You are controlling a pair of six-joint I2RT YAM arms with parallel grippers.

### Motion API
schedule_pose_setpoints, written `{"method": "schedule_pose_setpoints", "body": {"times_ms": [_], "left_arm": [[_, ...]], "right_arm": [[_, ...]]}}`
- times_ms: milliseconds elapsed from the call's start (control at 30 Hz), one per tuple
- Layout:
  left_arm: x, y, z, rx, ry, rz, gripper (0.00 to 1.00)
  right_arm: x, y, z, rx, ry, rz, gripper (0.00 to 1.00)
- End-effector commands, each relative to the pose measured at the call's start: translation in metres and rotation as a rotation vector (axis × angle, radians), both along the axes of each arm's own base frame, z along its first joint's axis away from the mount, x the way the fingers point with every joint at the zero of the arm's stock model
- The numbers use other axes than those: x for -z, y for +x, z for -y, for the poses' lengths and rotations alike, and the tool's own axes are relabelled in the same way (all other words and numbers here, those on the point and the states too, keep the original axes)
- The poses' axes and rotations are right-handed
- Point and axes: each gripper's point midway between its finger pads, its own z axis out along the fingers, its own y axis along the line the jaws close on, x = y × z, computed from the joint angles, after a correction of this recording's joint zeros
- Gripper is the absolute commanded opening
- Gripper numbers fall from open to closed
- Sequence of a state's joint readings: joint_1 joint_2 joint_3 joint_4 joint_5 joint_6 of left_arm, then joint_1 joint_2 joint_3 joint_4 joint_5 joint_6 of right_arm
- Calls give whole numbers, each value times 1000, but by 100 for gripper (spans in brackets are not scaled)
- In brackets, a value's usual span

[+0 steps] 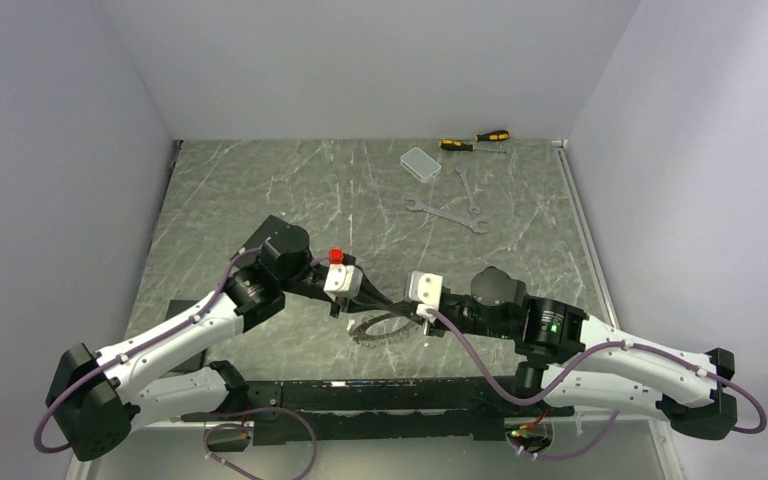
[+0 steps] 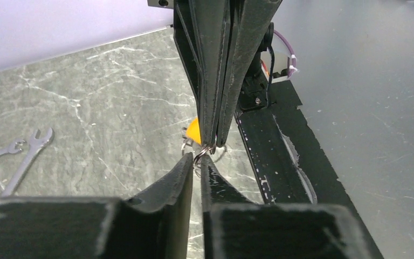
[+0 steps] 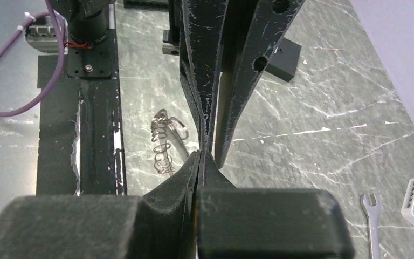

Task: Put the keys on the keyring

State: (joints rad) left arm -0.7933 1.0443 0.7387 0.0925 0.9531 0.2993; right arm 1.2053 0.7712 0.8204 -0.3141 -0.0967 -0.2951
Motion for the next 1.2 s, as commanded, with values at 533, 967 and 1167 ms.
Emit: {"method": "schedule_pose_setpoints", "body": {"times_ms": [533,967,1167], "left_arm": [[-7,7,-17,-96,49,62,0],[-5,8,-27,-141,64,99,45],[8,-3,-23,-76,69,43,99]], "right_arm": [[-16,6,6,60,59,-7,0],[-15,7,-1,52,58,-11,0],[-25,5,-3,41,83,-4,0]]}}
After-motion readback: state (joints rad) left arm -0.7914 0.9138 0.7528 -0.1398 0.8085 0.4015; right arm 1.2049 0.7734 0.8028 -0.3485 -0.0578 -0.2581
